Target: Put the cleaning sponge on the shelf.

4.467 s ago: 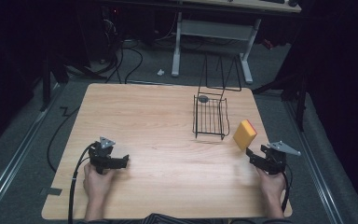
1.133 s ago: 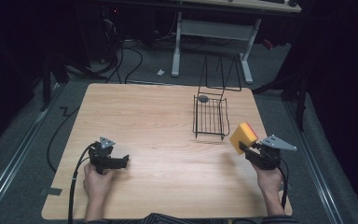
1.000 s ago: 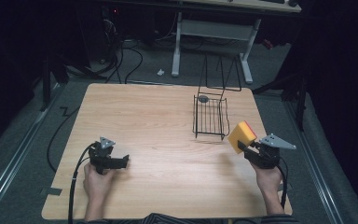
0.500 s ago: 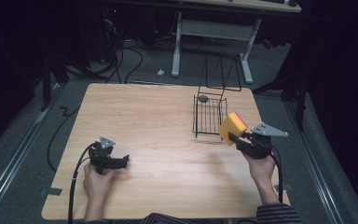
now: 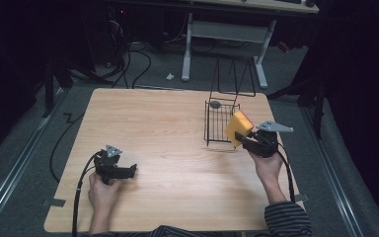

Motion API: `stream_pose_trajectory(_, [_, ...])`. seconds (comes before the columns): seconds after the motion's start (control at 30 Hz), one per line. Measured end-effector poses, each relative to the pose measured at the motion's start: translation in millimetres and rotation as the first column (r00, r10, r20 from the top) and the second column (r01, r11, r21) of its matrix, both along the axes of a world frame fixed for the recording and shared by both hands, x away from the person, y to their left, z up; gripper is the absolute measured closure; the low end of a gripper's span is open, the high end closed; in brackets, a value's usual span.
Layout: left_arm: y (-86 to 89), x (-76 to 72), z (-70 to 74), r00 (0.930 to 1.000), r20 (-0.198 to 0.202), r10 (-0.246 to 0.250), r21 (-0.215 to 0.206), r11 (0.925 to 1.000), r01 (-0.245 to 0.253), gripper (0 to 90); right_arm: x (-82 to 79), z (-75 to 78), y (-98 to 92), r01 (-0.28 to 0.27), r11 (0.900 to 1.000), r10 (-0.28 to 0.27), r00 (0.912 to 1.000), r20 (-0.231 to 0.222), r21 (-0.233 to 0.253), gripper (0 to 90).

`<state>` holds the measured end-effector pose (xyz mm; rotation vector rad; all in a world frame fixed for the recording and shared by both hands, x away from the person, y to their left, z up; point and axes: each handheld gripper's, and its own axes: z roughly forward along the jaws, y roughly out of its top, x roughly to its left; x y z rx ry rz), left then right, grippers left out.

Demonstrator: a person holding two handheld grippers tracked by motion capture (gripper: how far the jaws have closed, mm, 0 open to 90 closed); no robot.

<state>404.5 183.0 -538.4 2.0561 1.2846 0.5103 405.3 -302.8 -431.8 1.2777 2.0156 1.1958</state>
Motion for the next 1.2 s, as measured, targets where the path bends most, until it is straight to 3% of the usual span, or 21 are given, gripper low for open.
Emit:
stream_pose_trajectory(0.17, [-0.1,-0.1,0.1,1.0,-0.001,-0.003,0.002,1.0,0.003,1.1,19.1,-6.4,4.8,0.03,0.999,-0.03,0.9991,-0.03,-0.021,61.5])
stream_pose_trajectory(0.4, [-0.2,-0.1,0.0,1.0,0.001,-0.003,0.0,1.0,0.003,1.3,32.1,-7.9,7.3,0.047,0.999,-0.047,0.9985,-0.029,-0.021,61.5])
stream_pose_trajectory(0.7, [-0.3,-0.1,0.0,1.0,0.001,-0.003,-0.001,1.0,0.003,1.3,48.3,-21.6,6.3,0.075,0.997,-0.074,0.9962,-0.046,0.015,61.5])
stream_pose_trajectory(0.87, [-0.3,-0.1,0.0,1.0,0.001,-0.003,-0.001,1.0,0.003,1.3,52.0,-23.2,6.6,0.08,0.997,-0.079,0.9963,-0.032,0.021,61.5])
stream_pose_trajectory(1.2, [-0.3,-0.1,0.0,1.0,0.002,-0.003,-0.001,1.0,0.003,1.3,71.5,-20.8,20.5,0.064,0.997,-0.065,0.9969,-0.044,-0.038,61.5])
